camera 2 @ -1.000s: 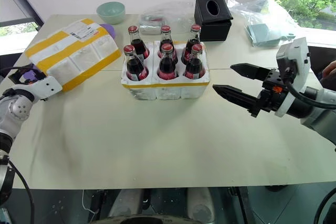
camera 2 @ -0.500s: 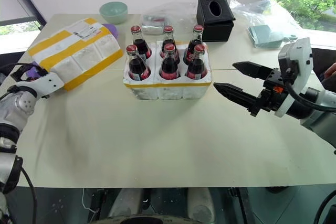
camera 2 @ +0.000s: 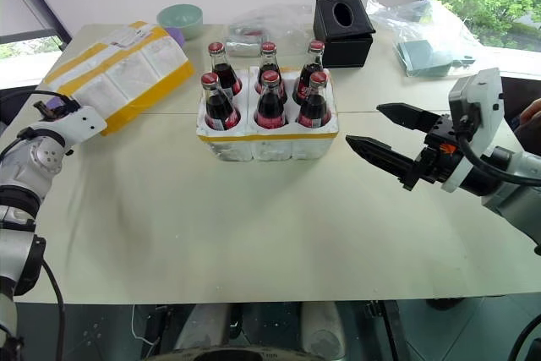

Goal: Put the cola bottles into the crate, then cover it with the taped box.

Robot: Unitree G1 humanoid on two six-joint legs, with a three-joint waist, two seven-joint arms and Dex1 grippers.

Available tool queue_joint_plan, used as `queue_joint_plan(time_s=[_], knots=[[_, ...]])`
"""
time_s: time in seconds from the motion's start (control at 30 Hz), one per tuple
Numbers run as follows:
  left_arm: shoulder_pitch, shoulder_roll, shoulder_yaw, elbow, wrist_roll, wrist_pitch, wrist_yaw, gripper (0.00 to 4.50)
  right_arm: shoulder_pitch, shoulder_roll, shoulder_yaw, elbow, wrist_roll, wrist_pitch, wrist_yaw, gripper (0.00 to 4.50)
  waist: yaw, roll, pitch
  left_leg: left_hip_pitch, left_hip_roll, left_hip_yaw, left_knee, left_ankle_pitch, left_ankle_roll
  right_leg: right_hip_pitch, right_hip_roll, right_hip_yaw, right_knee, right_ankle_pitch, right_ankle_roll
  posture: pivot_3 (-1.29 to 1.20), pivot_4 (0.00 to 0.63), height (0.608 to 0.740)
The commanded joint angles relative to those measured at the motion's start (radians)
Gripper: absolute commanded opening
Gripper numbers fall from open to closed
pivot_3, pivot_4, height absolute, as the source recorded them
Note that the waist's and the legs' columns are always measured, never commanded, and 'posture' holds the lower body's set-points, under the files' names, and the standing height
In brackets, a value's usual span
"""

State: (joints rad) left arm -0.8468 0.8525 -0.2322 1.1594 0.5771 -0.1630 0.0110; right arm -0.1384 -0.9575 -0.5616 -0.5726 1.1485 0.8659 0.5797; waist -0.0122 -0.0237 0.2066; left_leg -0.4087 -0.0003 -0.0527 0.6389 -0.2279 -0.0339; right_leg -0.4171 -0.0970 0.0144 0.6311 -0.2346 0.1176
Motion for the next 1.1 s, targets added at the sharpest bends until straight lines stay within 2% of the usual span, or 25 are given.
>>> queue_joint_plan(time_s=[0.03,0.13,0.37,0.5,0.6,0.87,1.0,1.1], knots=[[-0.028,0.03,-0.001,0.005,-0.006,0.0,-0.001,0.49,0.004,0.0,-0.039,-0.015,-0.001,-0.027,0.003,4.5,0.001,0.0,0.0,0.0,0.0,0.0,0.0,0.0,0.0,0.0,0.0,0.0,0.0,0.0,0.0,0.0,0.15,0.739],[-0.069,0.047,0.004,-0.007,-0.006,-0.017,-0.004,0.49,0.017,-0.005,-0.056,0.002,0.028,-0.009,0.011,4.5,0.001,0.0,0.0,0.0,0.0,0.0,0.0,0.0,0.0,0.0,0.0,0.0,0.0,0.0,0.0,0.0,0.15,0.739],[-0.282,0.084,0.014,-0.054,-0.01,-0.128,-0.023,0.49,0.052,-0.034,-0.076,0.021,-0.018,-0.011,0.043,4.5,0.007,-0.005,0.0,-0.004,0.0,-0.001,0.005,0.0,0.0,0.0,0.0,-0.001,-0.001,0.001,0.001,0.0,0.15,0.739],[-0.382,0.072,0.028,-0.09,-0.035,-0.191,-0.043,0.49,0.051,-0.028,-0.064,0.024,-0.032,-0.013,0.035,4.5,0.005,-0.005,0.0,-0.006,-0.001,-0.001,0.007,0.0,0.0,0.0,0.0,0.0,-0.002,0.002,0.003,0.0,0.15,0.739],[-0.42,0.037,0.042,-0.144,-0.087,-0.275,-0.121,0.49,0.053,-0.022,-0.062,0.024,-0.04,-0.011,0.029,4.5,0.003,-0.005,0.0,-0.005,-0.001,-0.002,0.007,0.0,0.0,0.0,0.0,0.0,-0.001,0.002,0.003,0.0,0.15,0.739],[-0.349,-0.054,0.048,-0.436,-0.195,-0.361,-0.336,0.49,0.055,0.002,-0.053,0.027,-0.057,-0.015,-0.001,4.5,0.0,-0.005,0.0,-0.006,-0.001,-0.002,0.008,0.0,0.0,0.0,0.0,0.0,-0.001,0.002,0.003,0.0,0.15,0.739],[-0.264,-0.063,0.045,-0.609,-0.197,-0.332,-0.393,0.49,0.065,0.013,-0.055,0.016,-0.058,-0.014,-0.011,4.5,-0.004,-0.005,0.0,-0.005,-0.001,-0.001,0.008,0.0,0.0,0.0,0.0,0.001,0.0,0.002,0.003,0.0,0.15,0.739],[-0.195,-0.052,0.032,-0.723,-0.149,-0.272,-0.434,0.49,0.069,0.017,-0.058,0.018,-0.066,-0.016,-0.016,4.5,-0.002,-0.005,0.0,-0.004,-0.001,-0.001,0.008,0.0,0.0,0.0,0.0,0.001,0.0,0.002,0.003,0.0,0.15,0.739]])
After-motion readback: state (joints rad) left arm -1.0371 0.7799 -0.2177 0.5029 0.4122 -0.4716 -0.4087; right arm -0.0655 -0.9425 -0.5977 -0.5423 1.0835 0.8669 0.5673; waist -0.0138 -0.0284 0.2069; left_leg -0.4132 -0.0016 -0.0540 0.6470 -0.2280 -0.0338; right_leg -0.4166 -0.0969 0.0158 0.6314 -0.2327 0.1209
